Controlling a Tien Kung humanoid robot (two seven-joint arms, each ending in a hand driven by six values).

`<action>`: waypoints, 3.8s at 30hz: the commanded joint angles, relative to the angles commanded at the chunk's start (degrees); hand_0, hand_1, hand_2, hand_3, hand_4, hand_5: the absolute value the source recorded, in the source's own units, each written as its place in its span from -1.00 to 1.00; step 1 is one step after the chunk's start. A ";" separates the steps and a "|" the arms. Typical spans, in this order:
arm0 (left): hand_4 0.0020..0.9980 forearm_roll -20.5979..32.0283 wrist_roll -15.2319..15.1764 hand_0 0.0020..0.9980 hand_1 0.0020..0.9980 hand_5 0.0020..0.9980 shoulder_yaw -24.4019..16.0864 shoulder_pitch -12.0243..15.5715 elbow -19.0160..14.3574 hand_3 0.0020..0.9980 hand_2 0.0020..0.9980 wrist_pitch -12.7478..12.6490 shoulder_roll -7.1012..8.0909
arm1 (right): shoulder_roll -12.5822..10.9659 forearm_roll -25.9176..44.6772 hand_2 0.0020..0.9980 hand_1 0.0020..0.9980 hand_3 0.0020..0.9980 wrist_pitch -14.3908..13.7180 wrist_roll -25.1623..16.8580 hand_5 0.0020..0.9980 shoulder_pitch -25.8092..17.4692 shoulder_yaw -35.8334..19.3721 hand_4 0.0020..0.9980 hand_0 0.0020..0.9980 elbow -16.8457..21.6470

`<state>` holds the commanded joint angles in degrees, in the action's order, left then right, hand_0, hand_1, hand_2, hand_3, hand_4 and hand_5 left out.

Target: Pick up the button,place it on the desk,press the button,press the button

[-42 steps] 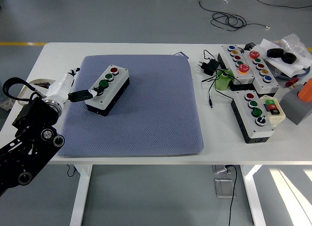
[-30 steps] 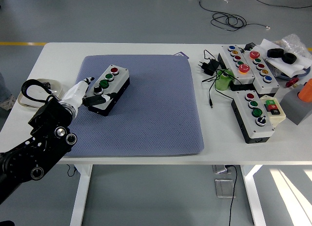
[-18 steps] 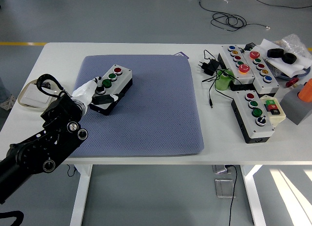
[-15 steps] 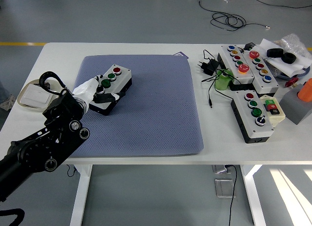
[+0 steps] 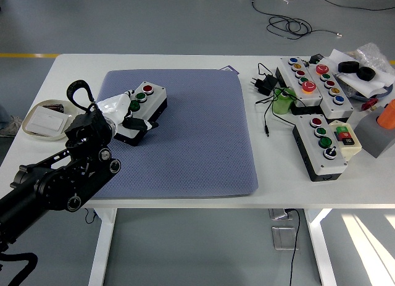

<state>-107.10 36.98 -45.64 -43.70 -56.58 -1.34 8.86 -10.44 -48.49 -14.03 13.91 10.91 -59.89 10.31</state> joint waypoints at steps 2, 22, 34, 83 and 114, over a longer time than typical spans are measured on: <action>1.00 -0.02 0.00 0.57 0.94 0.07 0.08 -0.43 1.48 1.00 1.00 0.14 -0.43 | -0.03 -0.33 0.64 0.60 0.50 0.01 0.06 -0.04 -0.01 -0.20 -0.18 0.58 0.00; 1.00 1.92 0.00 0.56 0.94 0.08 2.60 -4.49 10.75 1.00 1.00 0.45 -3.03 | -0.26 -0.78 0.64 0.60 0.50 0.03 0.09 -0.04 -0.38 -0.45 -0.18 0.58 0.00; 0.74 0.24 0.00 0.49 0.85 -0.15 4.49 -4.96 12.91 1.00 1.00 -3.59 -4.03 | -0.28 -1.69 0.64 0.60 0.50 0.14 0.38 -0.04 -0.77 -0.71 -0.18 0.58 0.00; -0.47 -9.99 0.00 -0.73 -0.68 -1.00 3.41 -3.67 3.33 -0.39 -0.69 -7.21 -0.07 | -0.43 -1.84 0.64 0.60 0.50 -0.33 0.29 -0.04 -0.35 -1.71 -0.18 0.58 0.00; -0.55 -8.41 -41.96 -0.59 -0.69 -1.00 13.55 -6.27 -2.45 -0.47 -0.69 -3.04 7.93 | -0.20 -1.73 0.64 0.60 0.50 -0.47 0.64 -0.04 -1.01 -1.43 -0.18 0.58 0.00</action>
<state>-115.51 -4.98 -32.08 -49.97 -59.03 -4.37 16.79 -10.64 -50.22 -14.50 14.55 9.90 -61.32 10.31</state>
